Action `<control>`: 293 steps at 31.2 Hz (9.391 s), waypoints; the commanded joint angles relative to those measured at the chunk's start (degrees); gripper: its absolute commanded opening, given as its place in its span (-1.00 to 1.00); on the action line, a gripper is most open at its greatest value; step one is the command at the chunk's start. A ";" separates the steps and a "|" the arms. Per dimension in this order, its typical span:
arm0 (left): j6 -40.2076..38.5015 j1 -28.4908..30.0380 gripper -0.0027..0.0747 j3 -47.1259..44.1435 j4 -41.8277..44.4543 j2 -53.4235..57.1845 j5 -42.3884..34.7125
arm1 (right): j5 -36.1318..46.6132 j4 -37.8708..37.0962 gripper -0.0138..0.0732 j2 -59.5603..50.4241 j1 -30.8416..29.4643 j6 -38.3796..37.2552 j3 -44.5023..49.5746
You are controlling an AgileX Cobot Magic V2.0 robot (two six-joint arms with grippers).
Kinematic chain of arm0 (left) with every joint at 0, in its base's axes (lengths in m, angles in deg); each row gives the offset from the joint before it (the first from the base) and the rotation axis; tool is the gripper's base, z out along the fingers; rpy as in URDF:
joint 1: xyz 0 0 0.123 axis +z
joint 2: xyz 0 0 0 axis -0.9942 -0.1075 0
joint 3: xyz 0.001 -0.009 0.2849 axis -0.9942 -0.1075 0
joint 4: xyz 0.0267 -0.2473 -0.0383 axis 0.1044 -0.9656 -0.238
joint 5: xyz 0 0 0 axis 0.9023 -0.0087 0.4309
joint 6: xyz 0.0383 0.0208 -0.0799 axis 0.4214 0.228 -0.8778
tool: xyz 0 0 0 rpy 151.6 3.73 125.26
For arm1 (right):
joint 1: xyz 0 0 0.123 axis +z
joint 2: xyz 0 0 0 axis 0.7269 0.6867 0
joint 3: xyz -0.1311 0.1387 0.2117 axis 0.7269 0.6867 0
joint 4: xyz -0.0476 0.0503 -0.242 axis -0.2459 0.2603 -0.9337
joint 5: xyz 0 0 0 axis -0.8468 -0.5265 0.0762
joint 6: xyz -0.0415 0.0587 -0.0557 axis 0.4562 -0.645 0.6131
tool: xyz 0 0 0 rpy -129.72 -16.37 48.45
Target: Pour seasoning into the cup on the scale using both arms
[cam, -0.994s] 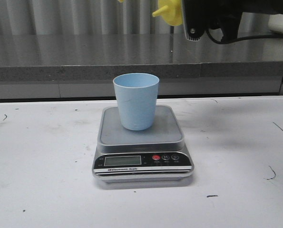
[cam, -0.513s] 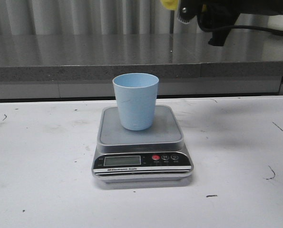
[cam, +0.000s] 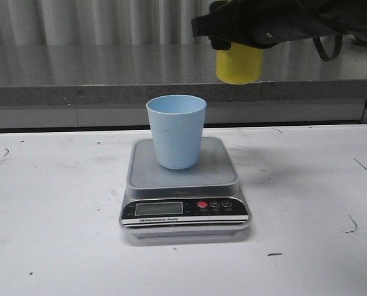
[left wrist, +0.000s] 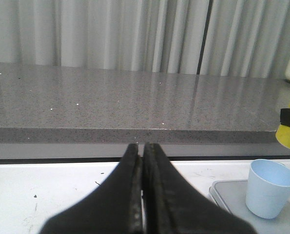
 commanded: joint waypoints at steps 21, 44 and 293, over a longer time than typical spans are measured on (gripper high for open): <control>-0.59 0.01 -0.98 1.38 -0.58 0.87 -4.65 | 2.74 2.95 -0.44 -13.92 -0.23 -3.96 3.21; -0.59 0.01 -0.98 1.38 -0.58 0.87 -4.65 | 16.42 1.91 -0.44 -9.91 -0.23 -5.32 22.54; -2.77 8.00 -0.98 -23.88 1.15 0.87 -24.01 | -15.36 30.71 -0.94 -74.87 0.71 31.41 35.58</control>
